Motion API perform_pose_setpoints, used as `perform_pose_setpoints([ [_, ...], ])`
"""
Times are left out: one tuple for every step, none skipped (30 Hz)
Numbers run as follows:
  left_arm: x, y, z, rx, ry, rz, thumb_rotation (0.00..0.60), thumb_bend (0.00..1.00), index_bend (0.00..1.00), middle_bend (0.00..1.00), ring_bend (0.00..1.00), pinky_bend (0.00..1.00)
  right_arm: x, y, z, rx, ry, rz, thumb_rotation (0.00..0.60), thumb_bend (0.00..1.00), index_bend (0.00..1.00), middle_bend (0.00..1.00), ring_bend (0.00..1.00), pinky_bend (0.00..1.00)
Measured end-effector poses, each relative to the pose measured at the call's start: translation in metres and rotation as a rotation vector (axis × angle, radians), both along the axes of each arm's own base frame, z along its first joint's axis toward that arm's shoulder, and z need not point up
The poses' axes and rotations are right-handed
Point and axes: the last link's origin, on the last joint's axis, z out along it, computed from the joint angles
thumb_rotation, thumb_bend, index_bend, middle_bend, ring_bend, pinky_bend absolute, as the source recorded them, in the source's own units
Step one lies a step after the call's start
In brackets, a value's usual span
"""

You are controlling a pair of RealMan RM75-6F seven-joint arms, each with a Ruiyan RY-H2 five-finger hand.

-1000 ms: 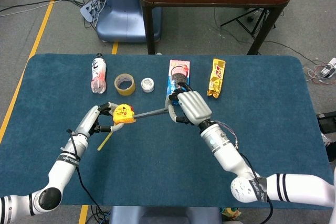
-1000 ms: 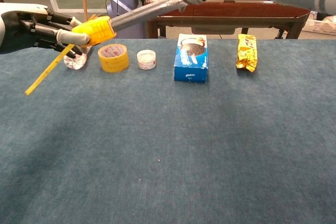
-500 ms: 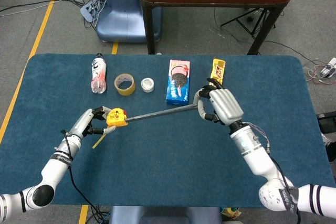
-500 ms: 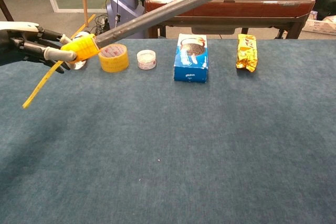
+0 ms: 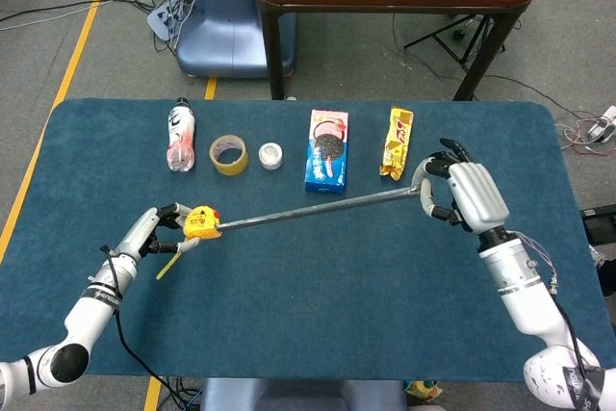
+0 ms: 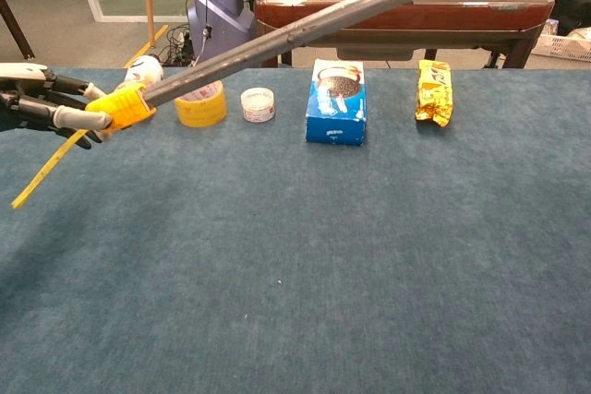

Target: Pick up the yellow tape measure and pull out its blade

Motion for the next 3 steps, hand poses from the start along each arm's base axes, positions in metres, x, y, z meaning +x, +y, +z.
perform_pose_setpoints([
  [-0.0001, -0.0004, -0.0004, -0.001, -0.001, 0.0, 0.6, 0.2, 0.47, 0.49, 0.33, 0.26, -0.002, 0.0011, 0.0011, -0.002, -0.002, -0.003, 0.6, 0.79, 0.59, 0.51, 0.31, 0.08],
  [0.0001, -0.0008, -0.0008, -0.002, -0.003, -0.001, 0.6, 0.2, 0.47, 0.49, 0.33, 0.26, -0.0031, 0.0017, 0.0017, -0.002, -0.004, -0.005, 0.6, 0.79, 0.59, 0.51, 0.31, 0.08],
  [0.0005, -0.0013, -0.0015, -0.004, -0.004, -0.003, 0.6, 0.2, 0.47, 0.49, 0.33, 0.26, -0.0038, 0.0023, 0.0022, -0.002, -0.005, -0.006, 0.6, 0.79, 0.59, 0.51, 0.31, 0.08],
])
